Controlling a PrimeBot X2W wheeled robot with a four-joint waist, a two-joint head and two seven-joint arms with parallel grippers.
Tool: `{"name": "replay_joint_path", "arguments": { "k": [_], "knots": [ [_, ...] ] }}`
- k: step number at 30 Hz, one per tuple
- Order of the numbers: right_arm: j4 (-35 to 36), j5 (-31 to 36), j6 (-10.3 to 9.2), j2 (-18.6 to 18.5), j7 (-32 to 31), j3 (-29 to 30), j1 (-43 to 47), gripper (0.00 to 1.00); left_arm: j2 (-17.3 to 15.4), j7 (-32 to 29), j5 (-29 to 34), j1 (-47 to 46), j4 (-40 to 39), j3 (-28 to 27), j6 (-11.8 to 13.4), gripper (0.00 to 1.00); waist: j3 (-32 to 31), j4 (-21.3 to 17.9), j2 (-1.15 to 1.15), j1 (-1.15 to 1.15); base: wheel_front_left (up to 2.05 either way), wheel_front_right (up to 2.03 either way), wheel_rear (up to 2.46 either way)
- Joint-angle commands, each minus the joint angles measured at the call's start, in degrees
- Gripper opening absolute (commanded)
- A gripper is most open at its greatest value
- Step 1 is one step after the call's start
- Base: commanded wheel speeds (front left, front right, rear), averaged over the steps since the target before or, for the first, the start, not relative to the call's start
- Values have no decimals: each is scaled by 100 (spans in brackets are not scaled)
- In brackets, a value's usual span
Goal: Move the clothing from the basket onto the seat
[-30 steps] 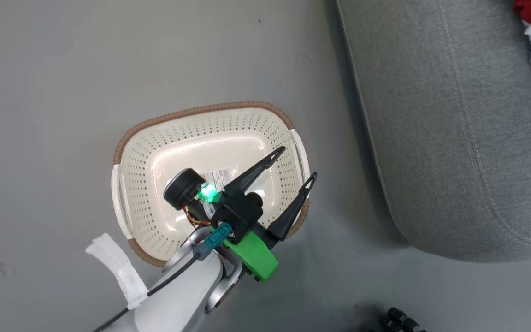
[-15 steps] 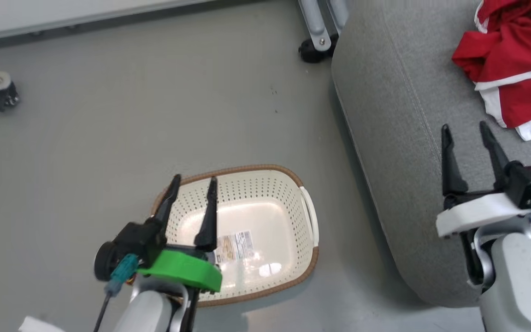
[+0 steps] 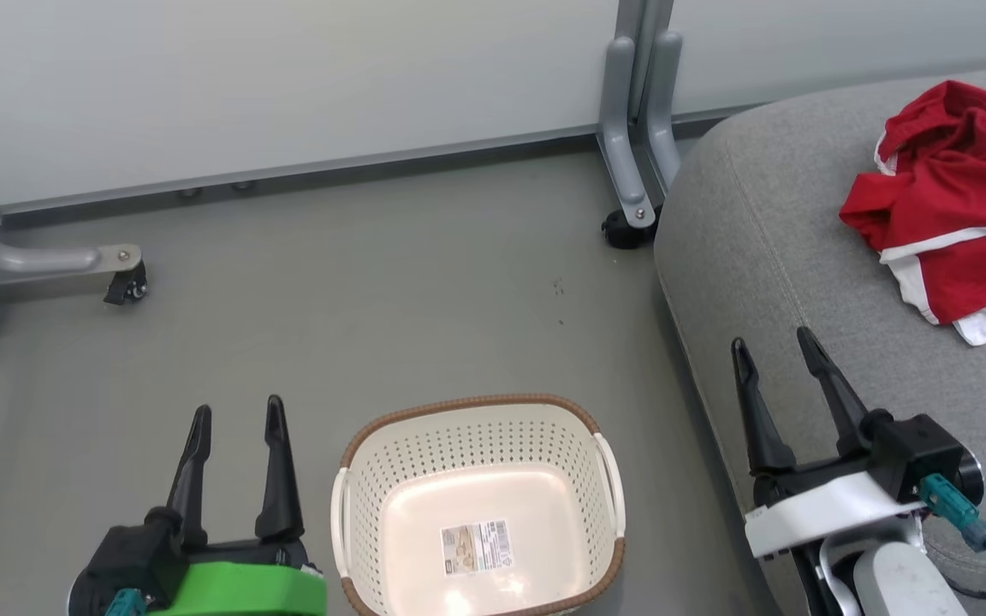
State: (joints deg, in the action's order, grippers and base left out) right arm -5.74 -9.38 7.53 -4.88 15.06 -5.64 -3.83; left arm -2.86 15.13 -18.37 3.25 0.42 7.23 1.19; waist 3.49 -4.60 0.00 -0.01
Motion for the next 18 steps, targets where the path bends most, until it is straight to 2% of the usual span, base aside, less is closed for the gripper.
{"name": "replay_joint_path", "arguments": {
  "k": [1, 7, 12, 18],
  "knots": [
    [78, 5, -8, 30, 17, 23, 203, 100, -10, 1, 30, 202, -36, -64, 82, 100, -325, 168, 0, 1, 0, 0, 0],
    [259, 81, -8, 132, 17, -50, 659, 100, -10, 1, 689, 580, -147, 36, 185, 100, -528, 149, 0, 1, 0, 0, 0],
    [218, 168, -8, 144, 17, -88, 849, 100, -9, 1, 668, 791, -229, 60, 324, 100, -624, 134, 0, 1, 0, 0, 0],
    [146, 252, -8, 150, 17, -95, 928, 100, -9, 1, 706, 884, -172, 89, 285, 100, -686, 139, 0, 1, 0, 0, 0]
  ]
}}
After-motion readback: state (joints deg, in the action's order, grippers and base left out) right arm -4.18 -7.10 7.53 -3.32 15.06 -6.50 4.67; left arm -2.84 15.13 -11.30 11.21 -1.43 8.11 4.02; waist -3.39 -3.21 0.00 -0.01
